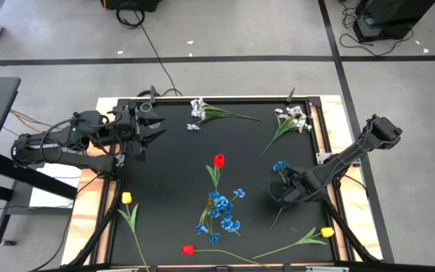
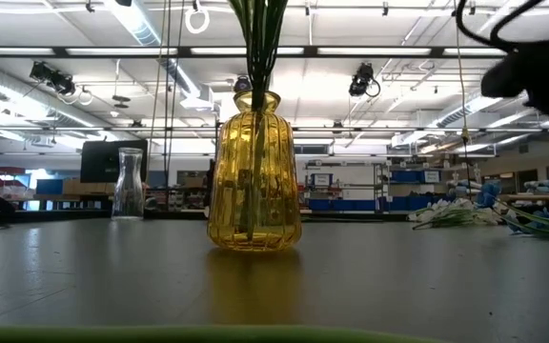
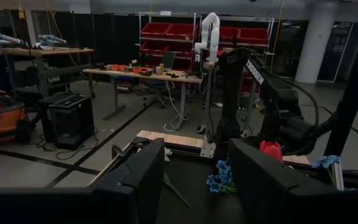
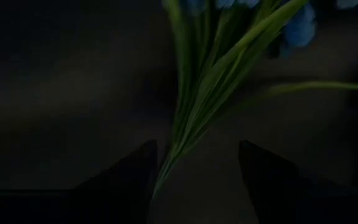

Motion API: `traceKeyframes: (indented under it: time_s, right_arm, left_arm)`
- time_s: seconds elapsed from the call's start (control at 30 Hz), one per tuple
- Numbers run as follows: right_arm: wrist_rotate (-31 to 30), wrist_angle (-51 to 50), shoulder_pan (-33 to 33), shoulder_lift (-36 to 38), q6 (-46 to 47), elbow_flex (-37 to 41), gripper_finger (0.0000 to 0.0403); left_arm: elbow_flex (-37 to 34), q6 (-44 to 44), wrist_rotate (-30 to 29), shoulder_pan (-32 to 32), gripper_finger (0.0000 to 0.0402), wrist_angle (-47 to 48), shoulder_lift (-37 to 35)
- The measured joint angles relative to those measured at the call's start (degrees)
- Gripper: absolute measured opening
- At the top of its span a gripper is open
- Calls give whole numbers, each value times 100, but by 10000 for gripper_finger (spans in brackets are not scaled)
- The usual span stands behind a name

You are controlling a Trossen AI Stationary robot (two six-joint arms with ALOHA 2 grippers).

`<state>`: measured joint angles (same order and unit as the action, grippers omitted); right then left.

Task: Sort flowers into vase by color
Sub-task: Put the blue flowers into the yellow vase

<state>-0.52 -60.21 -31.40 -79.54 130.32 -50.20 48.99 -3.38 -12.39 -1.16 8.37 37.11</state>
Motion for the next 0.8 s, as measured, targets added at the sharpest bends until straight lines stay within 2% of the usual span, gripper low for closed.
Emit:
traceKeyframes:
  time_s: [0.5, 0.63, 0.8]
  right_arm:
    - [33, 1737, 498, -1, 3, 1417, 223]
    - [88, 1774, 498, 16, -33, 1472, 179]
    - [-75, 1801, 494, 21, -109, 1476, 90]
  left_arm:
    - [0, 2, 1, -1, 183, 0, 1]
    - [0, 1, -1, 1, 183, -1, 1]
    - [0, 2, 1, 1, 183, 1, 1]
